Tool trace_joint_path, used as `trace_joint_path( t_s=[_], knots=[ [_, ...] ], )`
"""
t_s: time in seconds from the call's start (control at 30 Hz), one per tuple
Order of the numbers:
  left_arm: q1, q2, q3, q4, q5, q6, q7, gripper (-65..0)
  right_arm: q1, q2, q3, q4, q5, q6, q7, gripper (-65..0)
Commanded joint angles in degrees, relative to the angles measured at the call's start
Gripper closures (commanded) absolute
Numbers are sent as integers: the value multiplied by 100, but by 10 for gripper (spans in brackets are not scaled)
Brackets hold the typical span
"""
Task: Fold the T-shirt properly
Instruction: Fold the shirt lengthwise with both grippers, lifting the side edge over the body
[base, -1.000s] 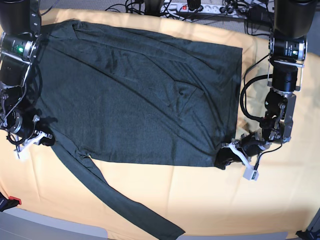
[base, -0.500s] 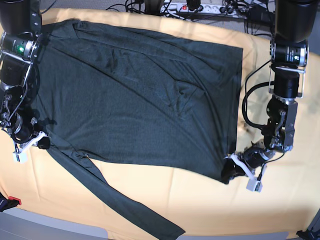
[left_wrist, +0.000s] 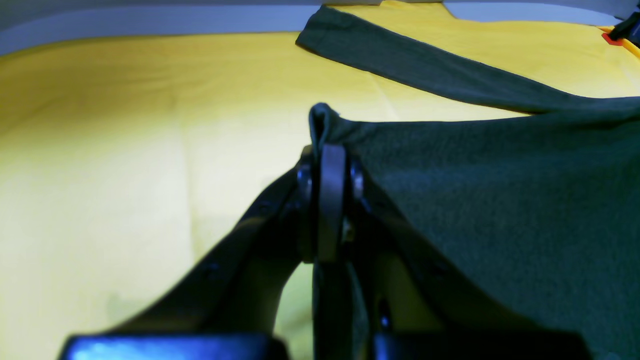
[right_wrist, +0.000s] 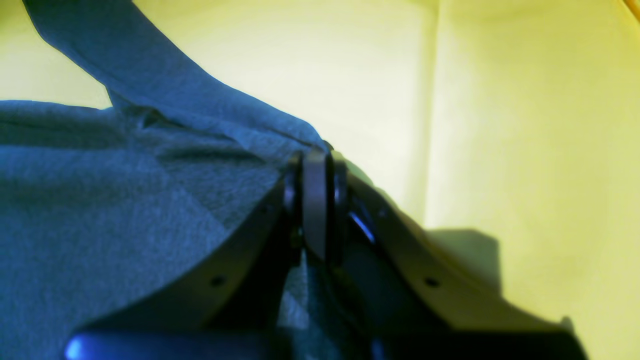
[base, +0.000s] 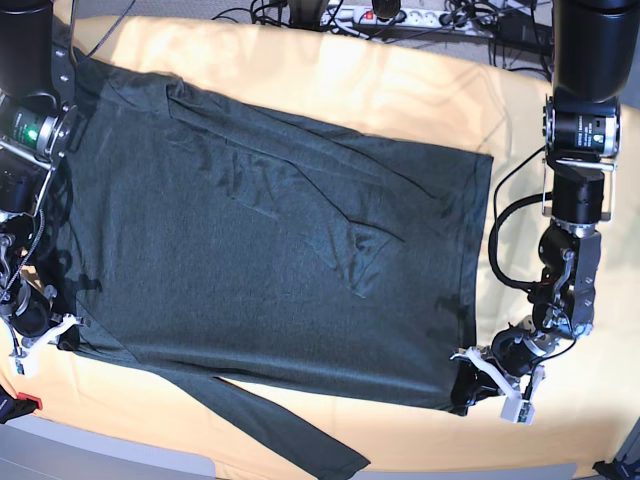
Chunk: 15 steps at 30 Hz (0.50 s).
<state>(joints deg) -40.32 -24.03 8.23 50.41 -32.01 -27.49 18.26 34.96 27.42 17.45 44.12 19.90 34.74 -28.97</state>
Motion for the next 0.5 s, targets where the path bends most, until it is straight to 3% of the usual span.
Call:
trace_joint_path(
  t_s=[0.0,0.17,0.47],
  knots=[
    [-188,-74,-37,79,-79,-164,-133,0,168,116,15,85,61,42,98,0],
    [87,-76,-37,79,-262,-1226,46,0,-52,129,15,85,127,444,-151,0],
    [433,-157,-39,101,-1377,-1251,586,0,-702,155,15,444,511,526,-286,0]
  ],
)
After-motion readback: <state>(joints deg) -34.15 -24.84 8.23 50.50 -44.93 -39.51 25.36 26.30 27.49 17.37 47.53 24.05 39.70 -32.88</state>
